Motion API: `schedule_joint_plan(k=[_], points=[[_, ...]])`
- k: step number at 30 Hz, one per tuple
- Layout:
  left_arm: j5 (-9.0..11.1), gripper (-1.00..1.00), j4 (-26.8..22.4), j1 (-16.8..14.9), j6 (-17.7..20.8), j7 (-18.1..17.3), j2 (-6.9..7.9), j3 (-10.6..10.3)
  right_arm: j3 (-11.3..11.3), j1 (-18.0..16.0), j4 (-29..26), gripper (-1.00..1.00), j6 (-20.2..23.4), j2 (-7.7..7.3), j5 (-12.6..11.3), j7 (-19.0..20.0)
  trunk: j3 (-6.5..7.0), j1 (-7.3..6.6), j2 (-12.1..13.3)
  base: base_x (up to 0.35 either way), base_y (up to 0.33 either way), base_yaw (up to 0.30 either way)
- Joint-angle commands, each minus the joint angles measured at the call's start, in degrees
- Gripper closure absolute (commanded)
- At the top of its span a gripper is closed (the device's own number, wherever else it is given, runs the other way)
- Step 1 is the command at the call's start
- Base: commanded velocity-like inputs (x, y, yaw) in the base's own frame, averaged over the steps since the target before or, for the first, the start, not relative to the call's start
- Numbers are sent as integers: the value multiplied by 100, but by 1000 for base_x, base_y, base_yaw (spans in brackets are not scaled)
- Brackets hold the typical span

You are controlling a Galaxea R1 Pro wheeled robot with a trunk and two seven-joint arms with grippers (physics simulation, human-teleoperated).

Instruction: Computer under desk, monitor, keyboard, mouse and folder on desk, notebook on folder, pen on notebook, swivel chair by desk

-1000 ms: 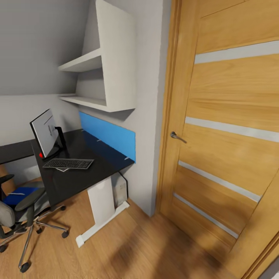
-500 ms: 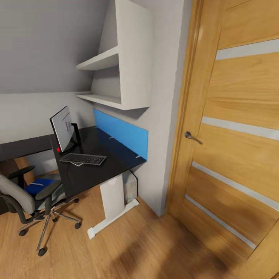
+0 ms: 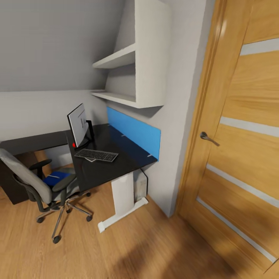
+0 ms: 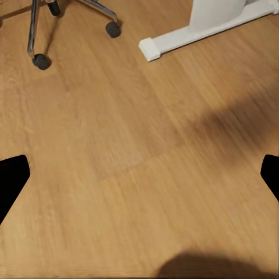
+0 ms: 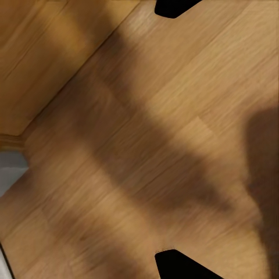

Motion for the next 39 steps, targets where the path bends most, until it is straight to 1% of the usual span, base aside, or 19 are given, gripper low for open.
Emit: schedule_joint_plan(k=[1,10,13,15,17,19,23,30,37,39], points=[[22,-100,-5,2,-5,-7,-7,1,-5,-2,3,-100,-17,1,-2,-3,-11,0,-4,0,0,211],[22,-100,0,0,40,-20,-27,0,-5,-3,-1,-100,-25,5,-1,-3,-54,0,-4,0,0,211],[37,-100,-2,-1,53,2,-27,5,-3,-1,0,-100,-89,8,1,-3,-69,0,-4,0,0,211],[44,-100,-8,-4,57,15,-27,3,0,-1,1,-100,-216,11,4,-3,-80,0,-4,0,0,211],[59,-100,-15,-5,66,37,-44,8,3,-2,28,-100,-547,16,6,-3,-90,0,-4,0,0,211],[63,-100,-16,-4,62,40,-59,16,3,-1,41,-100,-734,17,5,-3,-102,0,-4,0,0,211],[65,-100,-17,-5,59,42,-93,25,4,-1,58,-100,-951,18,0,-6,-125,0,-4,0,0,210],[48,-100,-10,-2,59,16,-184,28,4,-1,64,-100,-1048,18,-7,-9,-168,0,-4,0,0,210],[40,-100,-8,-1,58,-25,-194,18,4,-1,64,-100,-1155,18,-6,-32,-213,0,-4,0,0,204],[40,-100,-3,-4,64,-22,-194,17,6,-1,64,-100,-1151,17,-3,-97,-226,0,-4,0,0,196]])
